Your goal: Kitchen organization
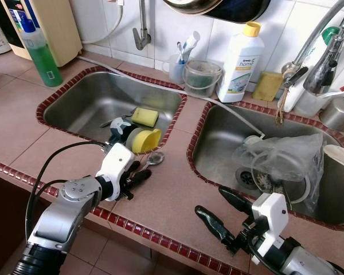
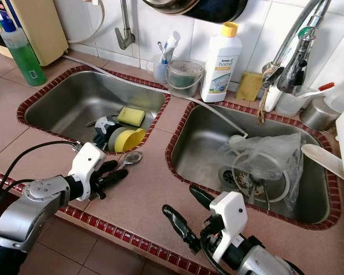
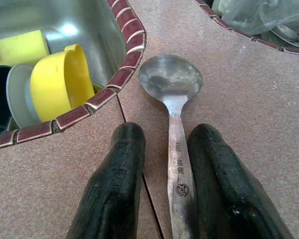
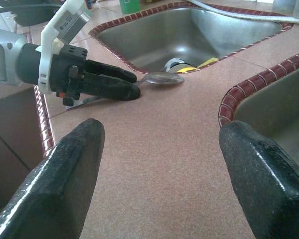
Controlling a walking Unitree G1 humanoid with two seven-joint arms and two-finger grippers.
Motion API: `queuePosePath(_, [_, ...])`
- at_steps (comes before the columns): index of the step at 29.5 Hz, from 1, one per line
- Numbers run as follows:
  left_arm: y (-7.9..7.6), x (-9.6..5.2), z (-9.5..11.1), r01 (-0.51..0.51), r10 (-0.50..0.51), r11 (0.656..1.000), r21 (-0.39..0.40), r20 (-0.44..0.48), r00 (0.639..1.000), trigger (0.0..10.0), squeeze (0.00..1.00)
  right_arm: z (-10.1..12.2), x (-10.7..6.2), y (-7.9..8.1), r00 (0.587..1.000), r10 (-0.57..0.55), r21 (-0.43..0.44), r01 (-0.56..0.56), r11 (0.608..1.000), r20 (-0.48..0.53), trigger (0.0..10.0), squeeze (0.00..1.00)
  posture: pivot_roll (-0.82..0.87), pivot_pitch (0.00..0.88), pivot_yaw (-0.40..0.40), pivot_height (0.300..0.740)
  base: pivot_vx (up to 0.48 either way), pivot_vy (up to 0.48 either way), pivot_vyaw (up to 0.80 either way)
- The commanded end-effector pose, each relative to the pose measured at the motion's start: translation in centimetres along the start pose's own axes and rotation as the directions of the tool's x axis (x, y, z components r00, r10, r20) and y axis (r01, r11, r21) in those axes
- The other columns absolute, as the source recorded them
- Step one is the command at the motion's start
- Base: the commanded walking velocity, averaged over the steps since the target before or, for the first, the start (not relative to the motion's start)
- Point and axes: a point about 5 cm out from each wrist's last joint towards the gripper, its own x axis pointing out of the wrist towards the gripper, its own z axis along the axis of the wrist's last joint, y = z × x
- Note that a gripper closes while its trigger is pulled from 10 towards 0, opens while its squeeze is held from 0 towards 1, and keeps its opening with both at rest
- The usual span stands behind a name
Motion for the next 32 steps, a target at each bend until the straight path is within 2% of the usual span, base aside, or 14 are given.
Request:
queuePosePath(1, [-0.98,0.26,-2.23,0.045,-0.050,0.998,-0.043,-0.101,0.994,0.0,0.00,0.55,-0.05,0.36,1.000,0.016,-0.012,-0.016,1.000,0.014,10.0,0.00,-0.11,0.120,-0.044,0.740,0.000,0.000,0.00])
queuePosePath(32, [-1.16,0.19,-2.11,0.044,-0.049,0.997,-0.062,-0.091,0.995,0.0,0.00,0.85,0.05,0.19,1.000,0.016,-0.012,-0.016,1.000,0.021,10.0,0.00,-0.10,0.127,-0.054,0.740,0.000,0.000,0.00])
